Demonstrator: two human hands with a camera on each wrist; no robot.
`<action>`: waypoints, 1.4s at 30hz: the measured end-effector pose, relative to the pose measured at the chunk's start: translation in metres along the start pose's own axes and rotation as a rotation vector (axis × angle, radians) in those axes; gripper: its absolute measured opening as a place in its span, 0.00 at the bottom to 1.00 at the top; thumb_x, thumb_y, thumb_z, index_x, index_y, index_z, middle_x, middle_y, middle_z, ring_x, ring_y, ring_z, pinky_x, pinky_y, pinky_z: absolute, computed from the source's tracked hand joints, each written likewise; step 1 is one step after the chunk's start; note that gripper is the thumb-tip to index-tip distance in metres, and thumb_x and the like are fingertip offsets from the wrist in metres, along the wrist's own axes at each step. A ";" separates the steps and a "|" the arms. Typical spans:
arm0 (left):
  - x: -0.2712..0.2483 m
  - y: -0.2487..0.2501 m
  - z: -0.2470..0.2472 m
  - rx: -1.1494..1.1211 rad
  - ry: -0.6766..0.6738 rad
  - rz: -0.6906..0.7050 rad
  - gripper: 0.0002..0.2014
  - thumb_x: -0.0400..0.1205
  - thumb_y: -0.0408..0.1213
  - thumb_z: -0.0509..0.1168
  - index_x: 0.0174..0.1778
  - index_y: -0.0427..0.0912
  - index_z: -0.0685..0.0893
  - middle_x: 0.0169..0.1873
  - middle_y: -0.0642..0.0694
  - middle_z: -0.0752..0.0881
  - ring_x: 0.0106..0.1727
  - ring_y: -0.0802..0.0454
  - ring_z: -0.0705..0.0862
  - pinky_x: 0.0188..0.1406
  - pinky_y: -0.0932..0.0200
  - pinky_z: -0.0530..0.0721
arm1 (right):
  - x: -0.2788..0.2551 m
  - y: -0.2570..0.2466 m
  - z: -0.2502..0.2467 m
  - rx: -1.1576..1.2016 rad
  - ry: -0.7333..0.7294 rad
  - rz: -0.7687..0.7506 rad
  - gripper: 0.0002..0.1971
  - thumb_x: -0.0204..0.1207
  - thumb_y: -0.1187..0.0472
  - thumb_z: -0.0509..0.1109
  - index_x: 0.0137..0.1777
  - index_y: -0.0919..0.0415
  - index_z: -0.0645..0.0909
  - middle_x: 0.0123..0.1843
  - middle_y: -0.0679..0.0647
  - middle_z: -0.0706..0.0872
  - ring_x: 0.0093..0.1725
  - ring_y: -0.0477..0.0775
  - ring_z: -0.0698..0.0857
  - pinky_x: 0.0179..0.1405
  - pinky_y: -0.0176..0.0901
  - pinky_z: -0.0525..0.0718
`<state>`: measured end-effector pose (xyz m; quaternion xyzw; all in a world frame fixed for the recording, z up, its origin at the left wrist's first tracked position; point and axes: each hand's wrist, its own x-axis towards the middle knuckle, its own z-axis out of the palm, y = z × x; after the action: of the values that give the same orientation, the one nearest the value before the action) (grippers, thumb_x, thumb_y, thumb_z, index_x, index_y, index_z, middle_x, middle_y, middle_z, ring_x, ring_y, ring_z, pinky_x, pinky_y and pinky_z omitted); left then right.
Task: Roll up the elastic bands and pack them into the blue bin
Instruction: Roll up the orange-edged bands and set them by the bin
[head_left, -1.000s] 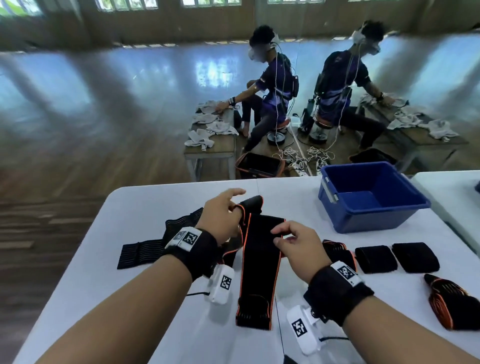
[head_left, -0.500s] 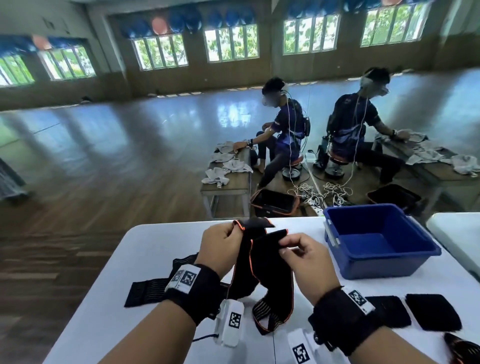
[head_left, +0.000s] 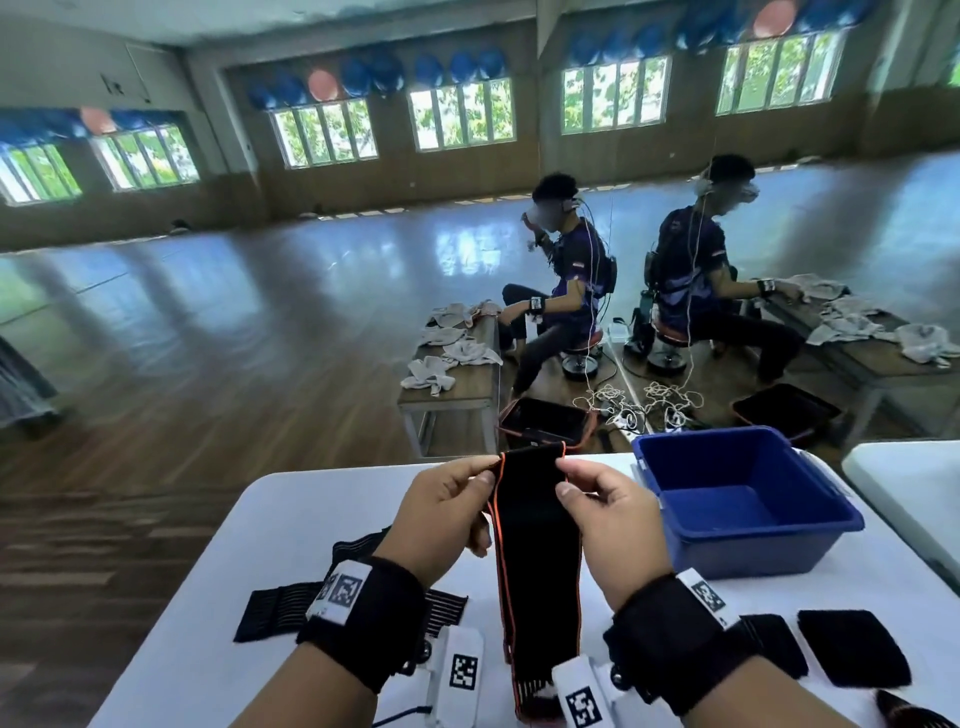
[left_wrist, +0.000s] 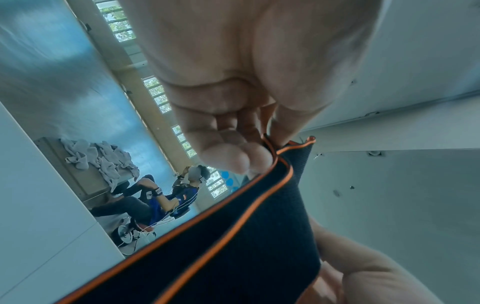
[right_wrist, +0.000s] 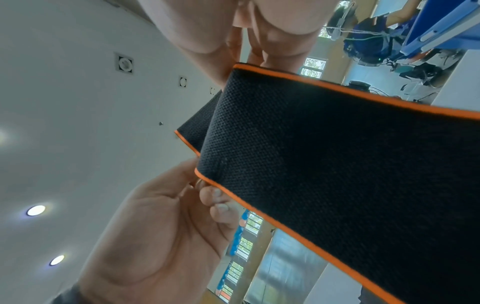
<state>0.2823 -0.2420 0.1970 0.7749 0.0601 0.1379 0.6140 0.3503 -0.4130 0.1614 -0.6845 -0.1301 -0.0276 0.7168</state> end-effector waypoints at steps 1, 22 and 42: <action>-0.001 -0.001 0.002 0.000 -0.003 0.009 0.15 0.90 0.31 0.59 0.61 0.49 0.91 0.29 0.48 0.84 0.25 0.44 0.80 0.25 0.57 0.80 | 0.001 0.000 -0.001 -0.008 0.003 -0.008 0.18 0.76 0.72 0.74 0.49 0.44 0.90 0.46 0.43 0.94 0.47 0.45 0.91 0.54 0.44 0.88; -0.013 -0.008 0.030 -0.327 -0.026 0.035 0.15 0.73 0.36 0.79 0.50 0.37 0.82 0.54 0.43 0.91 0.47 0.44 0.90 0.58 0.35 0.89 | -0.013 -0.013 -0.008 0.008 -0.269 -0.066 0.26 0.70 0.33 0.72 0.63 0.47 0.86 0.58 0.50 0.90 0.60 0.51 0.88 0.63 0.63 0.85; -0.013 -0.014 0.035 0.008 0.153 0.238 0.13 0.73 0.45 0.78 0.52 0.56 0.85 0.67 0.59 0.86 0.71 0.55 0.84 0.71 0.43 0.82 | -0.017 -0.020 -0.010 0.158 -0.298 0.047 0.18 0.91 0.60 0.55 0.60 0.52 0.89 0.54 0.58 0.92 0.57 0.59 0.90 0.60 0.66 0.87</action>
<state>0.2805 -0.2745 0.1744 0.7662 0.0151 0.2683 0.5837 0.3308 -0.4263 0.1762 -0.6253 -0.2205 0.1014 0.7417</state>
